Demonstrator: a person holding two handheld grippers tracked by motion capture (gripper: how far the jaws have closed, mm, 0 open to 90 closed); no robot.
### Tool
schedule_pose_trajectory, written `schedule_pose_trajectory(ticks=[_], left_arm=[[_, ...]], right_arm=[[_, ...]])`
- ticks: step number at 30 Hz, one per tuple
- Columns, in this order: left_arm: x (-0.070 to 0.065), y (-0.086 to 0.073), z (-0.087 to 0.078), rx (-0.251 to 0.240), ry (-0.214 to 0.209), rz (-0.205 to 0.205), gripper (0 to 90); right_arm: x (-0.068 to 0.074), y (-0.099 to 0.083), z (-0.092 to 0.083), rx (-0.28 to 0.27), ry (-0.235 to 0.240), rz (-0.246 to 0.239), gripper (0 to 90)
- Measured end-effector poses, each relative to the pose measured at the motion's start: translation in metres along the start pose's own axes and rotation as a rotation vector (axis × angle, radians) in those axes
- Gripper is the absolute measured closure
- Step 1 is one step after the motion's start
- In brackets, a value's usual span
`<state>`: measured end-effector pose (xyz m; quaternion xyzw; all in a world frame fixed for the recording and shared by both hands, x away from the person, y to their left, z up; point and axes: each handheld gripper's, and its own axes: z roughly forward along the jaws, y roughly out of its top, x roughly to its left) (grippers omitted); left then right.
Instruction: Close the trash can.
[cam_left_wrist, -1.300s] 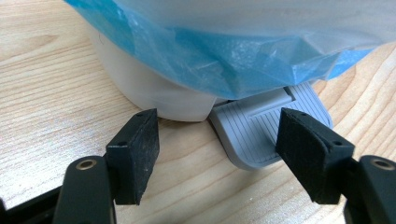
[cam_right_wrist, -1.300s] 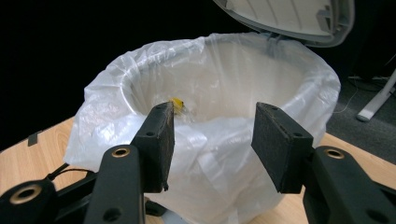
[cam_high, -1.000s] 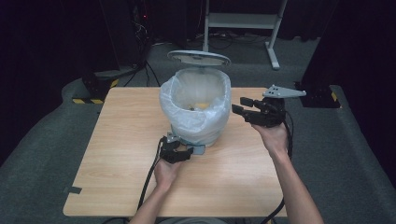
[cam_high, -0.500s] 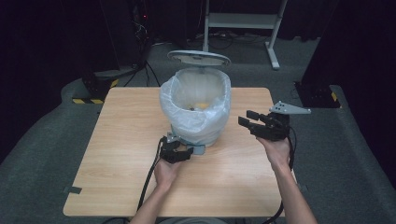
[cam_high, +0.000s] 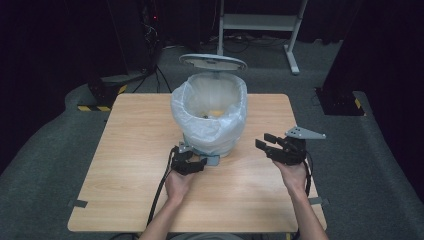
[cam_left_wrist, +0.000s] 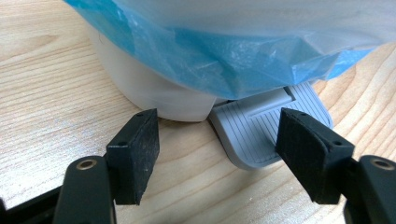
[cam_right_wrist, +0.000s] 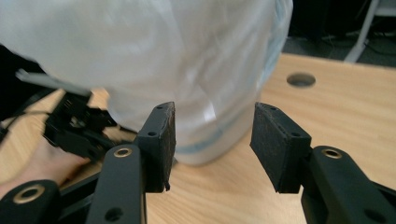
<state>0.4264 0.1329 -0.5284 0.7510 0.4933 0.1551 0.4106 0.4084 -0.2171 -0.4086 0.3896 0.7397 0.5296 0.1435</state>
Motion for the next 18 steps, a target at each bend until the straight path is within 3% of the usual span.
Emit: schedule_pose_trajectory(ticks=[9,18], left_arm=[[0.000,0.000,-0.001,-0.004,0.005,0.009,30.2],[0.002,0.000,0.000,0.001,-0.011,-0.007,29.6]], right_arm=[[-0.015,-0.047,0.013,0.050,-0.074,0.056,48.4],[-0.023,-0.085,0.034,0.130,-0.140,0.080,47.3]])
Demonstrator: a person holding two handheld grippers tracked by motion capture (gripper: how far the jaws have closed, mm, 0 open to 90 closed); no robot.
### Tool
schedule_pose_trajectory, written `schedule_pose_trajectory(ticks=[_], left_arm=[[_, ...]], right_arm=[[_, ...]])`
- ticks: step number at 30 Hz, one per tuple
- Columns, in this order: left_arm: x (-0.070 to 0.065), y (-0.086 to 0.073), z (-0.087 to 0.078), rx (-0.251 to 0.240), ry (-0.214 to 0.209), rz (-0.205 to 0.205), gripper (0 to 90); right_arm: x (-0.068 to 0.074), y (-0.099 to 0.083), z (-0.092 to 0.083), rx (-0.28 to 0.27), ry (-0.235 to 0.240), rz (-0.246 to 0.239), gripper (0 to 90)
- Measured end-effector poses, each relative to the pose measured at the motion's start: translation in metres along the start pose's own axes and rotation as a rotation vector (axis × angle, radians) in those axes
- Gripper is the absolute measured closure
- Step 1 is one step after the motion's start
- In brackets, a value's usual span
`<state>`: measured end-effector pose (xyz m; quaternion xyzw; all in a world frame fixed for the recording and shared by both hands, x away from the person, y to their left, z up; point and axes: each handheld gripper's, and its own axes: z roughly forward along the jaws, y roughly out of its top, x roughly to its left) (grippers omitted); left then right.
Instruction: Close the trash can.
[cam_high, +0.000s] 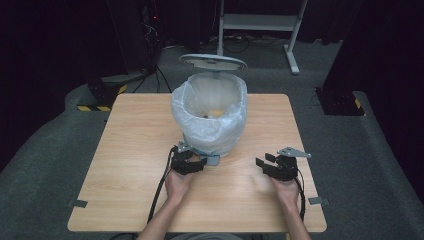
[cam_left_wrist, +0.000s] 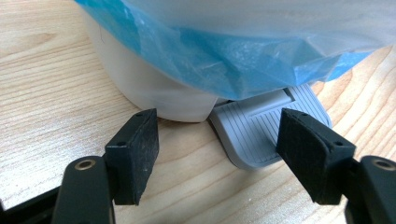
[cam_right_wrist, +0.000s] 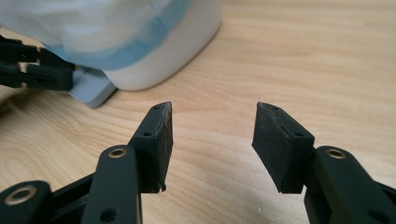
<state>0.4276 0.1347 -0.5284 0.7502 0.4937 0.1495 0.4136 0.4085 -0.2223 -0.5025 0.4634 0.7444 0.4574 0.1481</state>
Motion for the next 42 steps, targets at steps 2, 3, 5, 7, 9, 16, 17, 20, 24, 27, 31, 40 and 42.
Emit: schedule_pose_trajectory(ticks=[2,3,5,7,9,16,17,20,24,27,31,40,42], left_arm=[[0.000,0.000,0.000,-0.001,-0.002,-0.002,29.5],[0.000,0.000,0.000,-0.001,-0.002,-0.002,29.5],[0.001,0.000,0.000,-0.001,-0.004,-0.002,29.5],[0.001,0.000,0.001,-0.002,-0.009,-0.010,29.1],[0.001,0.001,0.001,-0.001,-0.012,-0.011,28.7],[0.002,0.003,0.000,0.009,-0.018,-0.012,27.6],[0.001,0.003,0.000,0.009,-0.016,-0.011,27.7],[0.001,0.003,-0.002,0.010,-0.016,-0.003,27.5],[-0.005,0.004,-0.007,-0.002,-0.030,0.016,25.2],[-0.006,0.004,-0.014,-0.020,-0.047,0.009,24.3],[-0.004,0.001,-0.025,-0.034,-0.059,0.003,23.6],[0.017,-0.010,-0.040,-0.017,0.001,-0.008,23.4],[0.024,-0.016,-0.044,-0.005,0.048,-0.001,23.4]], right_arm=[[0.000,-0.003,0.004,0.006,-0.006,0.000,47.1],[0.000,-0.005,0.007,0.011,-0.012,-0.002,47.1],[0.000,-0.007,0.011,0.024,-0.025,-0.014,46.5],[0.001,-0.009,0.014,0.037,-0.041,-0.019,46.0],[0.001,-0.012,0.017,0.047,-0.058,-0.028,45.4],[0.001,-0.014,0.022,0.089,-0.125,-0.072,45.5],[0.002,-0.014,0.023,0.095,-0.133,-0.077,45.4],[0.002,-0.014,0.024,0.128,-0.160,-0.093,43.5],[0.004,-0.014,0.026,0.146,-0.185,-0.113,40.8],[0.006,-0.014,0.027,0.153,-0.198,-0.122,38.8],[0.006,-0.014,0.027,0.154,-0.203,-0.118,37.6],[0.006,-0.014,0.027,0.155,-0.206,-0.116,36.7],[0.006,-0.014,0.027,0.155,-0.206,-0.116,36.7]])
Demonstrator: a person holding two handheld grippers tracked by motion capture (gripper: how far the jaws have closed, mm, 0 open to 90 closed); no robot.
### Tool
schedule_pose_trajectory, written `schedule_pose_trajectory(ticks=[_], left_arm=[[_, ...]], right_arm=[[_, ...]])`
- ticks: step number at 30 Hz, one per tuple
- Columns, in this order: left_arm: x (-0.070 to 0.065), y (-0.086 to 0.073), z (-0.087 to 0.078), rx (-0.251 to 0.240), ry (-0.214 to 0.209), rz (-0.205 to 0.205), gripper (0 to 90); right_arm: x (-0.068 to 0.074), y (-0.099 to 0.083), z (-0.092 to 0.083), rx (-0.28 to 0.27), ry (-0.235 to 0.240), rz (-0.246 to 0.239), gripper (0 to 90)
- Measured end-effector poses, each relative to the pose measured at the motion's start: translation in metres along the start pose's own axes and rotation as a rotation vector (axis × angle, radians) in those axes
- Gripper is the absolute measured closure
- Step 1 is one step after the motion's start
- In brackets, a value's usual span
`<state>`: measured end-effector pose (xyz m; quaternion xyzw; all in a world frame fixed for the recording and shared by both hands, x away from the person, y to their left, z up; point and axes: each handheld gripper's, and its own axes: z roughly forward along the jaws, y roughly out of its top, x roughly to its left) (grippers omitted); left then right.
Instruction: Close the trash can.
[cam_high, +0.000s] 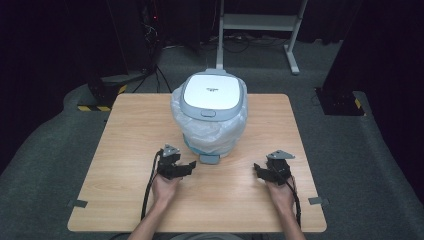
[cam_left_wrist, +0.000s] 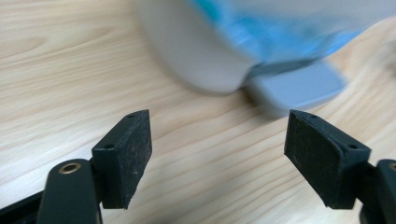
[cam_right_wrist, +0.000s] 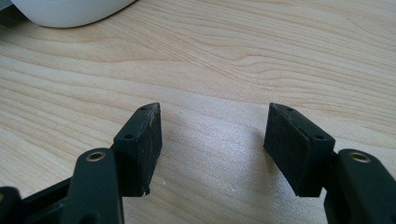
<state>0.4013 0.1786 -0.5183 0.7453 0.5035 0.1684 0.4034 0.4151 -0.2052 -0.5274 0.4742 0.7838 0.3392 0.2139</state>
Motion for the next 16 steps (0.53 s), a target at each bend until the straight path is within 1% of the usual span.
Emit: schedule_pose_trajectory(ticks=[4,5,6,7,9,10,12,16], left_arm=[[0.014,-0.010,-0.002,0.030,0.066,-0.017,23.7],[0.016,-0.012,-0.003,0.023,0.092,-0.005,24.0],[0.018,-0.013,-0.005,0.028,0.114,-0.001,24.2],[0.020,-0.013,-0.005,0.031,0.125,0.008,24.2],[0.020,-0.014,-0.004,0.041,0.171,0.042,24.3],[0.019,-0.014,-0.004,0.043,0.182,0.048,24.5],[0.019,-0.014,-0.004,0.044,0.184,0.049,24.4],[0.019,-0.014,-0.004,0.044,0.185,0.049,24.2]], right_arm=[[0.000,0.000,0.000,0.000,-0.003,0.002,36.7],[0.001,0.000,0.000,-0.001,-0.004,0.002,36.6],[0.001,0.000,0.000,-0.001,-0.005,0.003,36.5],[0.001,0.000,0.000,-0.001,-0.007,0.005,35.7],[0.001,0.000,0.000,0.003,-0.014,0.014,33.4],[0.001,0.000,0.001,0.003,-0.015,0.014,32.6],[0.000,0.000,0.001,0.006,-0.022,0.018,30.3],[0.000,0.000,0.001,0.008,-0.026,0.021,28.6]])
